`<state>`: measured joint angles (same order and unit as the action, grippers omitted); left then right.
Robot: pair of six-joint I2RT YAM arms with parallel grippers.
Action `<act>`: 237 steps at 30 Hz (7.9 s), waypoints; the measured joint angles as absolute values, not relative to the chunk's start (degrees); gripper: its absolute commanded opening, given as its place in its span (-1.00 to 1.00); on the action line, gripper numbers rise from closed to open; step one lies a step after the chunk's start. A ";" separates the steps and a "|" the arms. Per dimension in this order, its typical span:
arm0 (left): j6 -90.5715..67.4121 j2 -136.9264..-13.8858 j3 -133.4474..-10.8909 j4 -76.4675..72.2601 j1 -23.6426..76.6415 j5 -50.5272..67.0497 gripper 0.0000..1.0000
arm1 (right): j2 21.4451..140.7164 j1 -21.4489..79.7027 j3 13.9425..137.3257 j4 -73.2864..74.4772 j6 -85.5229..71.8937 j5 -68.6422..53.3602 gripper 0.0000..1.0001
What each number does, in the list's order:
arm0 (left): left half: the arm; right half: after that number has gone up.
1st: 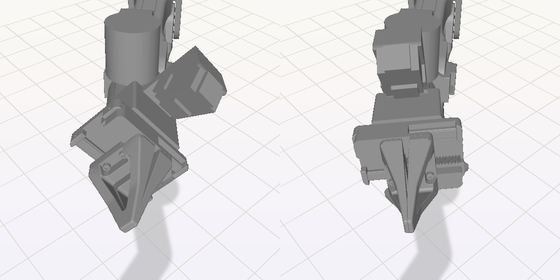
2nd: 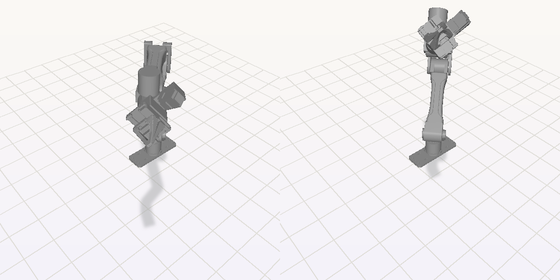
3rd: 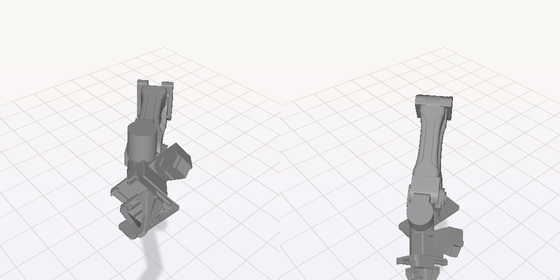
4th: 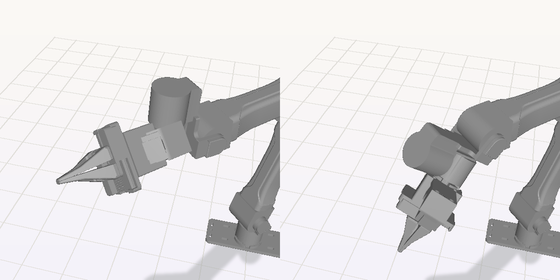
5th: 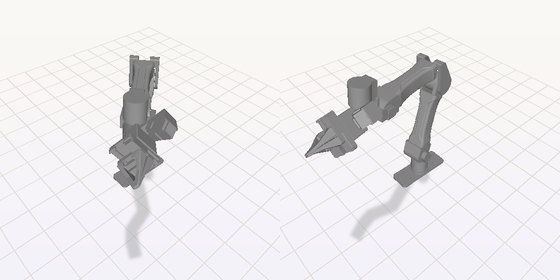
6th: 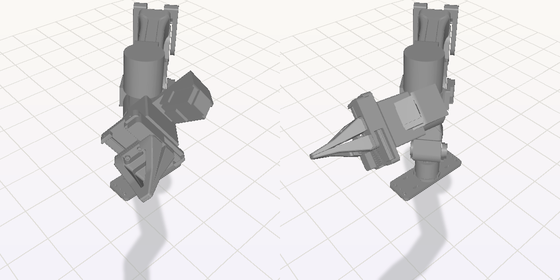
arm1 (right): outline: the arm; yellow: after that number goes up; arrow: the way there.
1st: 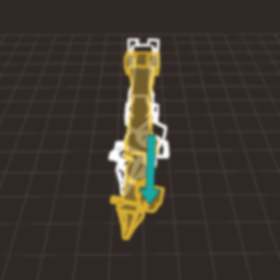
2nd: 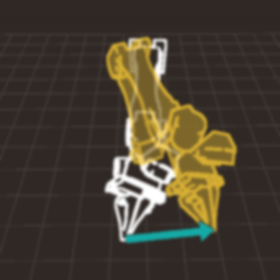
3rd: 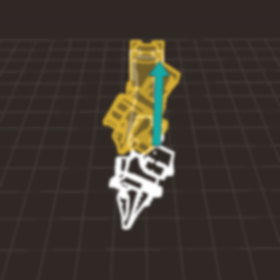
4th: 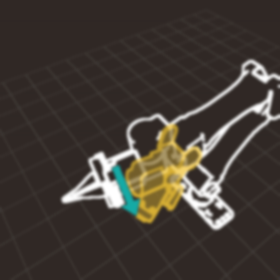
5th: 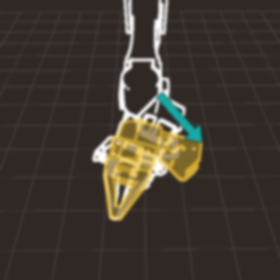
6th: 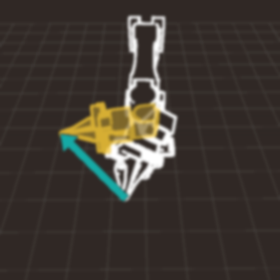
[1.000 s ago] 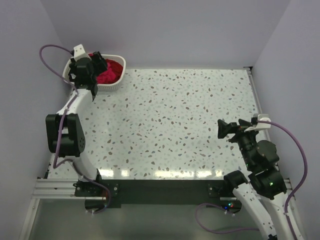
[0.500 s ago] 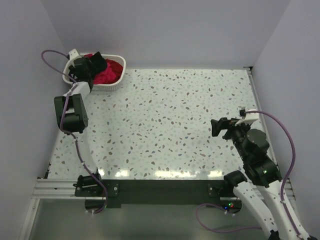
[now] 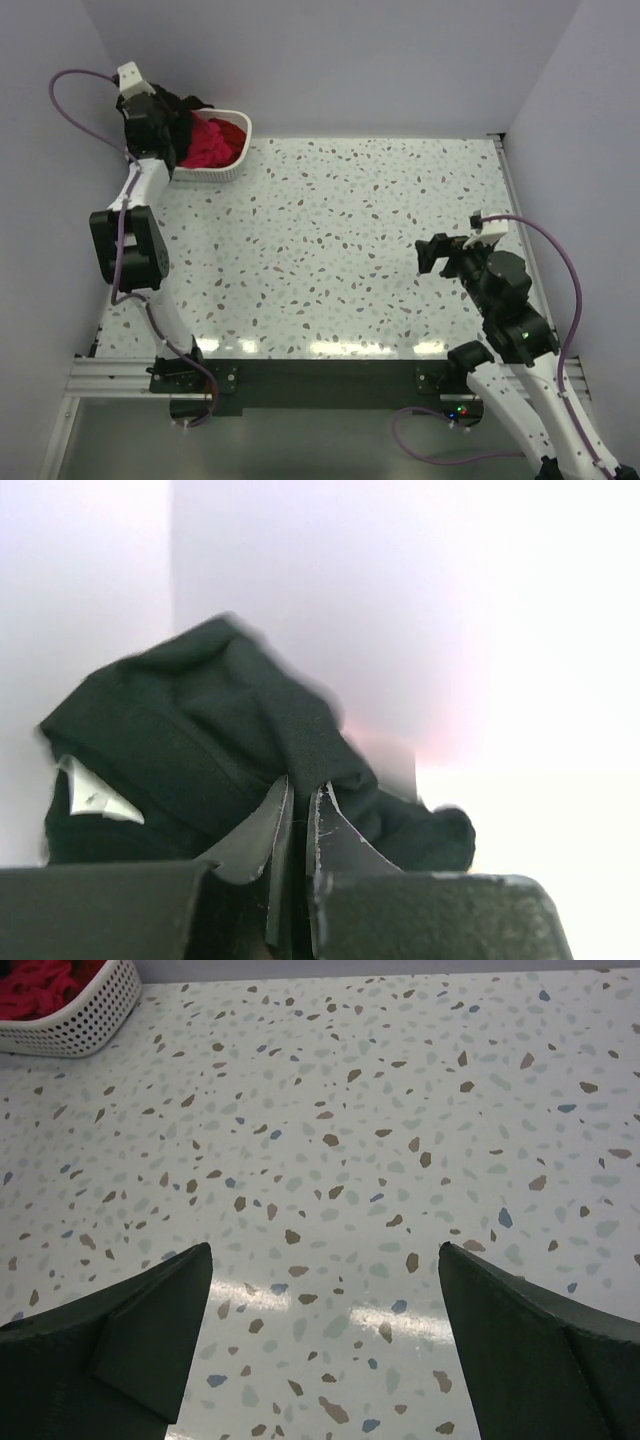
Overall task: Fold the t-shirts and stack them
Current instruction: Grab the tshirt from the pile, then move the tshirt to the center of the board, then flatten the tshirt out
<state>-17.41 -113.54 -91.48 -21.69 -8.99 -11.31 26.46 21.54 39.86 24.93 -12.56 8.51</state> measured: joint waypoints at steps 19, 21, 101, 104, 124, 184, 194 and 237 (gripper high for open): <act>-17.78 -99.11 -117.40 -12.86 20.69 16.75 -1.00 | 34.35 21.54 51.03 33.71 -14.11 6.44 0.97; -20.14 -99.00 -118.28 -12.73 22.00 21.39 -1.00 | 35.11 21.54 52.31 34.87 -14.11 6.50 0.97; -31.27 -44.99 -26.24 12.16 22.33 0.84 0.45 | 82.89 45.84 61.95 26.83 -26.30 8.27 0.55; -31.90 -51.07 -26.44 13.32 23.05 1.13 0.44 | 73.12 41.36 56.80 30.83 -26.41 14.31 0.54; -31.94 -74.24 -30.74 9.80 28.23 -0.40 0.19 | 58.46 40.73 46.54 42.09 -26.98 25.85 0.49; -23.81 -62.19 -36.62 16.67 1.15 12.19 -1.00 | 95.96 5.76 67.68 30.52 -29.19 12.40 0.08; -23.81 -62.17 -36.62 16.27 1.15 13.10 -1.00 | 87.05 0.27 51.81 34.04 -29.08 13.23 0.03; -23.81 -61.56 -36.62 15.97 1.13 13.04 -1.00 | 87.35 0.10 46.33 30.50 -31.35 9.85 -0.19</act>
